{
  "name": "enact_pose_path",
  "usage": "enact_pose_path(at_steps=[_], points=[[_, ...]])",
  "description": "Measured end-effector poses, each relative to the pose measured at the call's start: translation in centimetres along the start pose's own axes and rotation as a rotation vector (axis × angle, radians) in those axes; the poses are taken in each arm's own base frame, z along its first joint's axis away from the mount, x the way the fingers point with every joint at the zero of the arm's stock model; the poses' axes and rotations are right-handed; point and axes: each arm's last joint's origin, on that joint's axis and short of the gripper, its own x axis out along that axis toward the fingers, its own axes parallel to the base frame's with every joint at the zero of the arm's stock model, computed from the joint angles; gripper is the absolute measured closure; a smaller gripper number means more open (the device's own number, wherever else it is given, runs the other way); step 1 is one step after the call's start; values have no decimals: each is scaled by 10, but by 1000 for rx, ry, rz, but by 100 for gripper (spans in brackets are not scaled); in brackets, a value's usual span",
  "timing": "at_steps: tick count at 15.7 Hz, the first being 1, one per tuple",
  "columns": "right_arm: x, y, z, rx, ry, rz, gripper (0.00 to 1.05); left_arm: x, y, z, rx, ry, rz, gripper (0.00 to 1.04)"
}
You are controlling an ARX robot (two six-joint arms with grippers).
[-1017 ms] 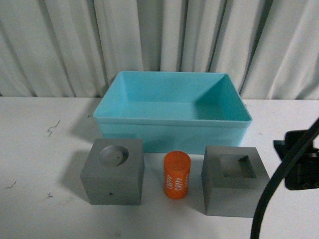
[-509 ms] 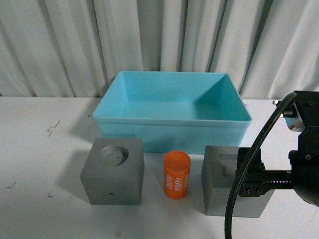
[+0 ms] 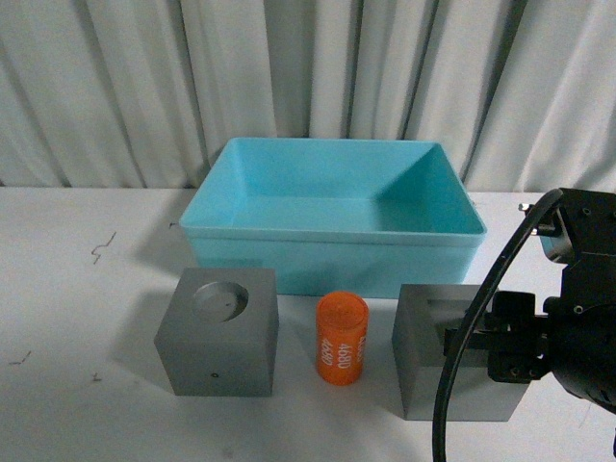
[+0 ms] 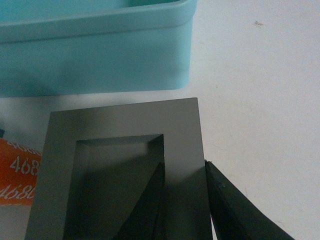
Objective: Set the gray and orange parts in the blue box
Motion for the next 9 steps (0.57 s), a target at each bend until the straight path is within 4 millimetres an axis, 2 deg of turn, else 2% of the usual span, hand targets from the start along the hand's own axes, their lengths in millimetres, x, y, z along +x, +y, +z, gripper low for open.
enact_pose_path(at_steps=[1,3,4,6,7,8,9], points=[[-2,-2,0,6,-2,-5,85,0,0,0,0,0,0,7],[-16,-13,3,31,4,-29,87,0,0,0,0,0,0,7],[-31,-20,14,50,-22,-31,87,0,0,0,0,0,0,7],[-65,-27,59,84,-188,-10,87,0,0,0,0,0,0,7],[-83,-29,93,80,-326,-11,87,0,0,0,0,0,0,7],[-90,-30,126,70,-450,-6,87,0,0,0,0,0,0,7],[-86,-30,145,50,-511,-21,87,0,0,0,0,0,0,7]])
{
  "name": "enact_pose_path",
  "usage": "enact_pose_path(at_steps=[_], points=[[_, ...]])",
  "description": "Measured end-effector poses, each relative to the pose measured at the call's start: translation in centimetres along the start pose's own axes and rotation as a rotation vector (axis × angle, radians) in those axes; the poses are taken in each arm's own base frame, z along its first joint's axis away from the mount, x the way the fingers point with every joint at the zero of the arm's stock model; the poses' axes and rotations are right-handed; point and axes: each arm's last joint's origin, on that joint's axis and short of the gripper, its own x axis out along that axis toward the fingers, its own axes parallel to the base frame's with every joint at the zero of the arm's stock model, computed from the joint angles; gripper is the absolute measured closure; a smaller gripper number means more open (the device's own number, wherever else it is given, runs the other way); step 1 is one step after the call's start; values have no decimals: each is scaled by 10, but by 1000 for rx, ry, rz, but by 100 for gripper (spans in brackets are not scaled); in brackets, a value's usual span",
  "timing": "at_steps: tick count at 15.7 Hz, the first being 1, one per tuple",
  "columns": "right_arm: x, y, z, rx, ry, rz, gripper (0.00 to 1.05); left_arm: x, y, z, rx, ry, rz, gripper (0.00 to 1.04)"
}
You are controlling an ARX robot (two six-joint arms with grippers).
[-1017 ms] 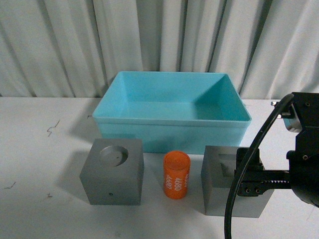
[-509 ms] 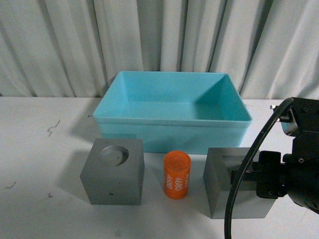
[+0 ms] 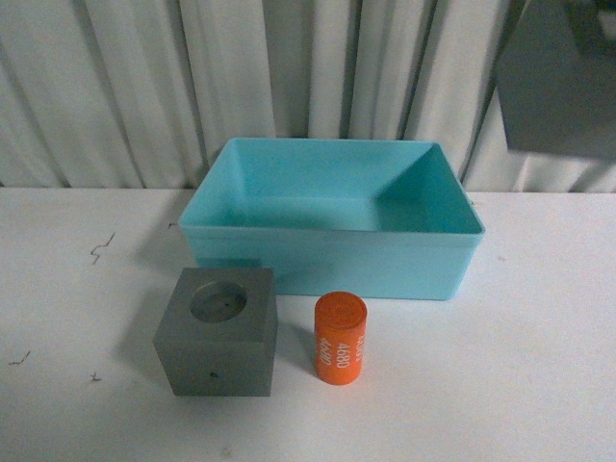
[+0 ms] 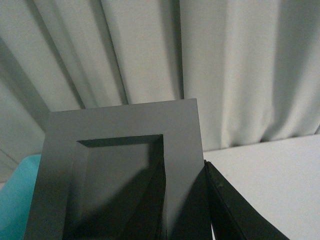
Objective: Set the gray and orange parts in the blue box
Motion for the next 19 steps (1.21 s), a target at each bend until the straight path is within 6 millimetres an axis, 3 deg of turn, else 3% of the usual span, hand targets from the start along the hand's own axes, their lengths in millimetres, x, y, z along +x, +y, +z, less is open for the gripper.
enact_pose_path(at_steps=[1,3,5,8,11,15,19], points=[[38,4,-3,-41,-4,-8,87,0,0,0,0,0,0,7],[82,17,-19,-57,31,2,87,0,0,0,0,0,0,7],[112,31,-27,-50,42,18,87,0,0,0,0,0,0,7],[137,44,-42,-34,69,23,87,0,0,0,0,0,0,7],[161,60,-77,-2,142,18,87,0,0,0,0,0,0,7],[174,76,-103,18,183,-18,87,0,0,0,0,0,0,7],[180,72,-122,9,244,-57,87,0,0,0,0,0,0,7]])
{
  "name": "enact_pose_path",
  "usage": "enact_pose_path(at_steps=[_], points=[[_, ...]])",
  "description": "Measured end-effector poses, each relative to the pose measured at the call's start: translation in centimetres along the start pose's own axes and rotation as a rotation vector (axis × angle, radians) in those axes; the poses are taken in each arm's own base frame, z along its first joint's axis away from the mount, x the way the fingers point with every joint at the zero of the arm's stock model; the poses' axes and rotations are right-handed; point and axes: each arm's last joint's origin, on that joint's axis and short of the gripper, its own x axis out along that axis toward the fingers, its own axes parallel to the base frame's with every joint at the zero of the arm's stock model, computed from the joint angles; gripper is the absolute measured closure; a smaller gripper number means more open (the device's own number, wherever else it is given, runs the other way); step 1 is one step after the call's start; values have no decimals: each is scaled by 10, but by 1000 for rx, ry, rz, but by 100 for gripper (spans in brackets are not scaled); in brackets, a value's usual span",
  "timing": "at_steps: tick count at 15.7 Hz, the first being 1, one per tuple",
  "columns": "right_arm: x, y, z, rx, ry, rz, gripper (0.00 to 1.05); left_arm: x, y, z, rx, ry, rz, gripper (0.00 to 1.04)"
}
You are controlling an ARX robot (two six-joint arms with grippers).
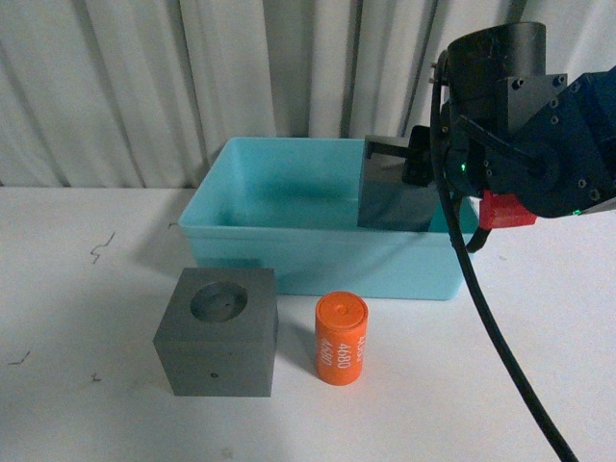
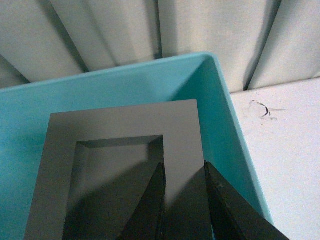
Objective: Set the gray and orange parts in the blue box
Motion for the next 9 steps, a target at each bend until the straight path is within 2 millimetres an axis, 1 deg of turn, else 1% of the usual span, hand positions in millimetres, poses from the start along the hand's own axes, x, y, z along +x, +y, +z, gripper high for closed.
enact_pose_path(at_steps=[1,2,3,4,5,6,7,8,9], points=[[1,-1,-3,0,12,-2,74,0,0,0,0,0,0,7],[1,0,-1,6,-9,4,62,0,0,0,0,0,0,7],[0,1,4,13,-33,10,52,0,0,0,0,0,0,7],[-10,0,12,23,-74,-1,38,0,0,0,0,0,0,7],[-24,-4,25,34,-120,6,27,0,0,0,0,0,0,7],[-45,-10,43,45,-176,3,16,0,0,0,0,0,0,7],[-73,-19,63,64,-228,4,5,0,0,0,0,0,0,7],[-106,-28,80,83,-275,-1,6,0,0,0,0,0,0,7],[-145,-42,84,120,-270,-4,7,0,0,0,0,0,0,7]])
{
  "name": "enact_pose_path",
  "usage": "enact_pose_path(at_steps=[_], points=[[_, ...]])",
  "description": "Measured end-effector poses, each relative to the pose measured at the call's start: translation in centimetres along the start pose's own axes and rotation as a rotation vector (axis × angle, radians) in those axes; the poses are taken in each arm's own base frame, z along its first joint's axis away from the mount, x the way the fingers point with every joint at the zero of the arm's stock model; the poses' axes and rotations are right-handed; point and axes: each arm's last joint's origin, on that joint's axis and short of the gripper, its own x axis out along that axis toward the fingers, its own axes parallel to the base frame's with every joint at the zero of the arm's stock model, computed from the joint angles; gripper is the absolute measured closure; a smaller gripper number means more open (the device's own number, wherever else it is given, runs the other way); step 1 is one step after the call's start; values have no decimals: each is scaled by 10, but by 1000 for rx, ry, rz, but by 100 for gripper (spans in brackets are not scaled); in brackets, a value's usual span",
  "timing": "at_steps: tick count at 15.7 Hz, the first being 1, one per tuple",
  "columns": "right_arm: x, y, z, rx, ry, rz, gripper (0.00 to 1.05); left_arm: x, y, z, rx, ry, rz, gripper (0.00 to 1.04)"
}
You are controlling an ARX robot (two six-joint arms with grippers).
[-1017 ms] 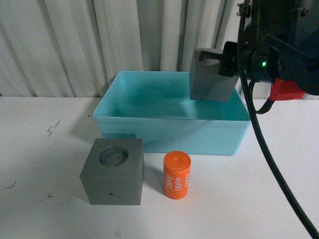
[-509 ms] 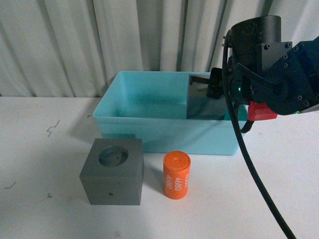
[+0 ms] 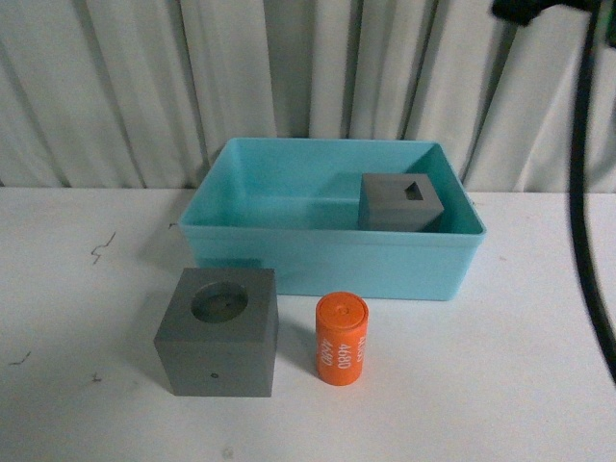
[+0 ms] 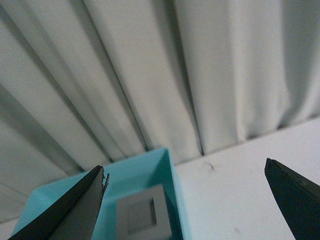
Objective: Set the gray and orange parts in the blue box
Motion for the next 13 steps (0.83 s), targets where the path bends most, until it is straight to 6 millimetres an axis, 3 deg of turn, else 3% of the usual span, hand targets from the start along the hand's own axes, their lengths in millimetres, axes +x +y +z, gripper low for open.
enact_pose_path(at_steps=[2,3,4,5,8,11,12,13], points=[[-72,-23,-13,88,80,-20,6,0,0,0,0,0,0,7],[-95,-31,-23,107,104,-12,6,0,0,0,0,0,0,7],[-97,-31,-18,107,17,37,11,0,0,0,0,-1,0,7],[-104,-37,-15,13,-84,86,24,0,0,0,0,0,1,7],[-137,-69,-35,-237,-96,61,60,0,0,0,0,0,1,7],[-160,-84,-44,-275,-101,67,95,0,0,0,0,0,1,7],[-167,-89,-47,-286,-98,69,103,0,0,0,0,0,0,7],[-172,-92,-49,-286,-99,62,103,0,0,0,0,0,1,7]])
